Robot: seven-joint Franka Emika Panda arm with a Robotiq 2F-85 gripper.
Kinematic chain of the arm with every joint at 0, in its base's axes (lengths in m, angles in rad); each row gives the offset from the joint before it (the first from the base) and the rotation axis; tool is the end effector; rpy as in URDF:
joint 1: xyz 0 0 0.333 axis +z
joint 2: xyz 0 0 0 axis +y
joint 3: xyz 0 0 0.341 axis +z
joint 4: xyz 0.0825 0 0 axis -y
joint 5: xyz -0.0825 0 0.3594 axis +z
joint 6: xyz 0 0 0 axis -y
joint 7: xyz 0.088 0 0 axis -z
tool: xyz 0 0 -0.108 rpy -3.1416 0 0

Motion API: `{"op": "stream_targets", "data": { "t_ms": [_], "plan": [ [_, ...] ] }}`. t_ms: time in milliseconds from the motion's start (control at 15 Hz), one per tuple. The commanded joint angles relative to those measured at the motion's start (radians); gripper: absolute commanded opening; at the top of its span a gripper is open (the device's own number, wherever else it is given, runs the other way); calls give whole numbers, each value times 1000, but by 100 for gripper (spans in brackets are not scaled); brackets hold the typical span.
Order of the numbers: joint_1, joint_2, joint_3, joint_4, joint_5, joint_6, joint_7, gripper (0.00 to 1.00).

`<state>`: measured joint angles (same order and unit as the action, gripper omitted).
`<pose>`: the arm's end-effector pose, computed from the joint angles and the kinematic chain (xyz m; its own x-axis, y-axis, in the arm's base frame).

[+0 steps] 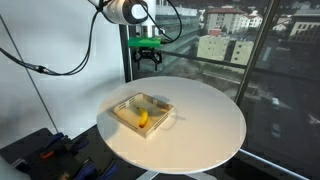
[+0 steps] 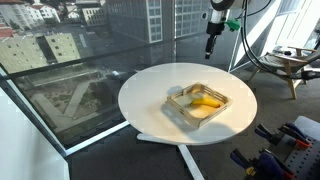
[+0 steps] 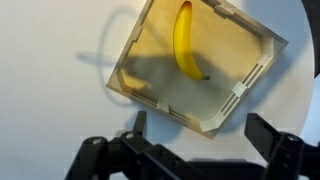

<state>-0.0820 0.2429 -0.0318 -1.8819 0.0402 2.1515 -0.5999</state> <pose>0.5984 -0.0655 0.4197 0.8930 0.4485 0.0369 0.4490 -0.8935 -0.0069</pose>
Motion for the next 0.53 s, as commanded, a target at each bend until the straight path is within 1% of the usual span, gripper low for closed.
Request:
{"op": "stream_targets", "data": {
  "t_ms": [0, 133, 467],
  "plan": [
    [-33, 63, 6, 45, 14, 0, -16, 100],
    [-46, 92, 7, 50, 11, 9, -14, 100],
    [-62, 153, 17, 43, -2, 98, -4, 100]
  ]
}}
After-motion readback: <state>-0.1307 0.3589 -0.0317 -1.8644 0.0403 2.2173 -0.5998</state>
